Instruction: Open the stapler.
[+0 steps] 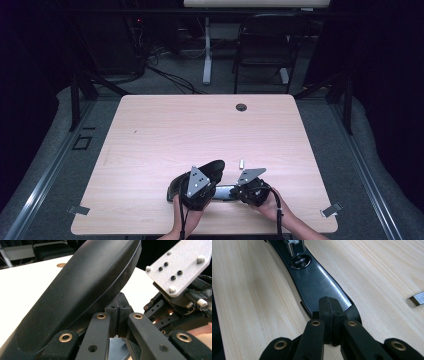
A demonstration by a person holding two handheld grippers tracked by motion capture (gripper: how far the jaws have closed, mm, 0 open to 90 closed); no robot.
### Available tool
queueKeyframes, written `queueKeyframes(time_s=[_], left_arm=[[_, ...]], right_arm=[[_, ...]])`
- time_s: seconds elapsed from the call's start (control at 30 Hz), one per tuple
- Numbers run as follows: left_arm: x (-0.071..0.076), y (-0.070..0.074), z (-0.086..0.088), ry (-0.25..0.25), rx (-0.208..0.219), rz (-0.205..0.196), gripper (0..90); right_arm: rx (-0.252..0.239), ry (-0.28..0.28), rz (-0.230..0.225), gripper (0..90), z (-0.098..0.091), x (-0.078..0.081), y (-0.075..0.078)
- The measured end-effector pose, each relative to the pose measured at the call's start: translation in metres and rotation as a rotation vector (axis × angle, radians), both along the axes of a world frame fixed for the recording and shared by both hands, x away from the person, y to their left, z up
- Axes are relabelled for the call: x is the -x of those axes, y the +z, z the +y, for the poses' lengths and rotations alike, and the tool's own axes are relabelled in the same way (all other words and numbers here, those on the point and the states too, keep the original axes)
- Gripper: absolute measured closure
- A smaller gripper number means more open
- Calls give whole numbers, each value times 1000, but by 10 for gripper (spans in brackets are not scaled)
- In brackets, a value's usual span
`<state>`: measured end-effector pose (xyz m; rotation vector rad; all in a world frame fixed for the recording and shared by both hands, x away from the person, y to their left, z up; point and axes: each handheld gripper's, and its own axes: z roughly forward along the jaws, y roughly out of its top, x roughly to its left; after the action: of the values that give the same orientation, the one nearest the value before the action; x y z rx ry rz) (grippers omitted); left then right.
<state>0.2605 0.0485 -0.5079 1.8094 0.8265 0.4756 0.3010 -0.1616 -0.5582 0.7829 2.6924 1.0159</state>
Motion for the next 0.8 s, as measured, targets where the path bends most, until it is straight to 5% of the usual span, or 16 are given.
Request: queueKeyframes(time_s=[0.4, 0.8], left_arm=[[0, 10, 8, 21, -7, -38, 900], [3, 14, 15, 28, 7, -31, 900]], right_arm=[[1, 0, 2, 900, -1, -1, 0], [-5, -5, 14, 900, -1, -1, 0]])
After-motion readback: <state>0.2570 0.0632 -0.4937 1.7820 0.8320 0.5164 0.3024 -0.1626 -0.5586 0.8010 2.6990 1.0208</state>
